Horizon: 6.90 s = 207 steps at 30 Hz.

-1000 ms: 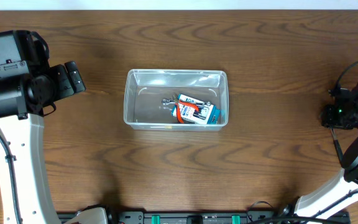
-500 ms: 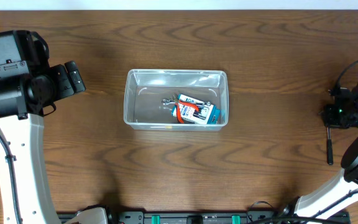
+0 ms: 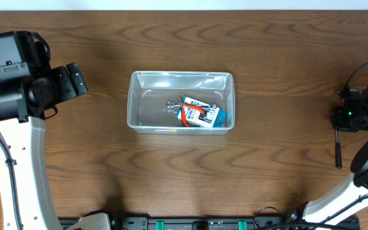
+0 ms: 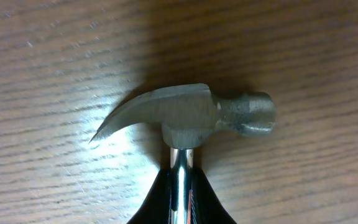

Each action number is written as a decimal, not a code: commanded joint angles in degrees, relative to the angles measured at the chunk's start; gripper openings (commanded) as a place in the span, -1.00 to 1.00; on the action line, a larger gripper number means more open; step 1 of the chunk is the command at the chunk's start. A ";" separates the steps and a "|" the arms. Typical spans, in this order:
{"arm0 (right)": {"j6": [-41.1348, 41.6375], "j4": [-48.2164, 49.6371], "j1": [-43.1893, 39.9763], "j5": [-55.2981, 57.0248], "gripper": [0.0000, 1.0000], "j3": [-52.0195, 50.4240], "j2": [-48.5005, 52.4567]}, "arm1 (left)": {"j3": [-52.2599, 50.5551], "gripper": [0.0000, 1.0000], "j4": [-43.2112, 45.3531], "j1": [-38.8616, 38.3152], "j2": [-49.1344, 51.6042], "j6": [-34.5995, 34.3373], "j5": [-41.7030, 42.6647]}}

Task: Pack container

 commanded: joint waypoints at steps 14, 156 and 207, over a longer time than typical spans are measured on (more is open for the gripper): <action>4.28 -20.13 25.90 -3.80 -0.97 29.55 -9.57 | -0.22 0.96 -0.02 0.26 0.22 -0.48 -0.74; 14.40 -17.94 39.76 6.32 0.99 -32.26 -96.08 | -52.94 0.96 17.77 -14.01 -65.33 10.64 -3.45; 14.45 -14.88 39.43 6.99 0.98 -53.24 -113.37 | -76.19 0.96 16.48 -14.01 -78.90 10.64 -3.45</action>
